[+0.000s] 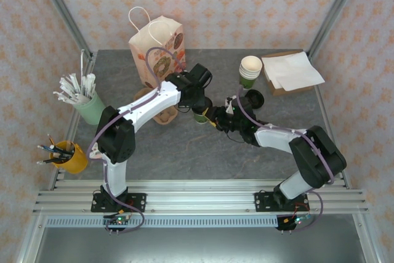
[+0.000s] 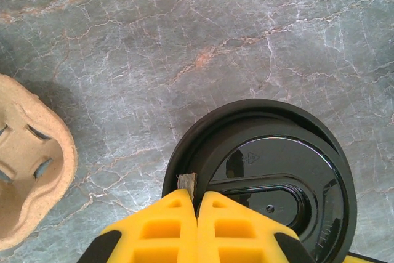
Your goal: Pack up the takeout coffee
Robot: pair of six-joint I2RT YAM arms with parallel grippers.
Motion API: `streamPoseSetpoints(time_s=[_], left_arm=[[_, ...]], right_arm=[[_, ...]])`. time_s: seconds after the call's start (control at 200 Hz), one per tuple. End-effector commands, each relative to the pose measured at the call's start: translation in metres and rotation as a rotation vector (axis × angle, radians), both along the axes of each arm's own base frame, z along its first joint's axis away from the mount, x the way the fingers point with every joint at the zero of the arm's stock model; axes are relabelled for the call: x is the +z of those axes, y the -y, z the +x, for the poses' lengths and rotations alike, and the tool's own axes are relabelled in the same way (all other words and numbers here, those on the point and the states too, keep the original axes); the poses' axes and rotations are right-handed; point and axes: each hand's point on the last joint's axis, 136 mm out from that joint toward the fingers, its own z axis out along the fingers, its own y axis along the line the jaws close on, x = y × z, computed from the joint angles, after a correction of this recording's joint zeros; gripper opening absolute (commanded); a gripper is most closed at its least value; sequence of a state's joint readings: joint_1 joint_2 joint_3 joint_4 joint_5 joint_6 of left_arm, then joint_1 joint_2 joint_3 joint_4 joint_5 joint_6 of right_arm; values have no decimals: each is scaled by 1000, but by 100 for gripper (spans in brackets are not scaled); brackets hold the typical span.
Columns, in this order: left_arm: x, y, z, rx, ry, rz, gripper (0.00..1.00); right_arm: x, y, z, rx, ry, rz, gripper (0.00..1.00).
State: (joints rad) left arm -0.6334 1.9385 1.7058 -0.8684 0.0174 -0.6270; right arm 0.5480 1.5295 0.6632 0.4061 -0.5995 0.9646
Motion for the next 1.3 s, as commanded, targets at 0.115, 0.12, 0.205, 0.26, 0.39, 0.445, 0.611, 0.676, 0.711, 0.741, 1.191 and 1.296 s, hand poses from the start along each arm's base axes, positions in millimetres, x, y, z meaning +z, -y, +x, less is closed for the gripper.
streamPoseSetpoints(time_s=[0.115,0.12,0.205,0.26,0.39,0.445,0.611,0.676,0.711,0.741,1.191,1.296], left_arm=[[-77,-11,-50,-67,-246,127,0],[-77,-12,-50,-67,-248,128,0],[-84,-17,-55,-64,-263,147,0],[-89,-20,-59,-63,-273,150,0],[-101,-24,-67,-70,-305,168,0],[-101,-26,-67,-75,-305,182,0],[-75,-25,-53,-106,-242,194,0],[-62,-28,-48,-121,-219,226,0],[-55,-28,-45,-135,-206,239,0],[-50,-29,-43,-138,-195,245,0],[-28,-12,-33,-166,-157,173,0],[-28,-11,-34,-167,-158,171,0]], right_arm=[[-129,76,-78,-60,-486,-471,32],[-130,77,-79,-59,-489,-473,32],[-138,83,-91,-37,-542,-521,32],[-142,89,-99,-24,-570,-556,32],[-156,100,-115,-26,-628,-593,33],[-155,94,-110,-7,-618,-578,34],[-66,53,-39,-25,-324,-367,36],[-4,41,-8,-28,-174,-235,41],[26,40,4,-25,-99,-186,43],[49,41,12,-13,-39,-159,44],[37,40,38,128,-21,-90,40],[32,32,33,182,-45,-48,40]])
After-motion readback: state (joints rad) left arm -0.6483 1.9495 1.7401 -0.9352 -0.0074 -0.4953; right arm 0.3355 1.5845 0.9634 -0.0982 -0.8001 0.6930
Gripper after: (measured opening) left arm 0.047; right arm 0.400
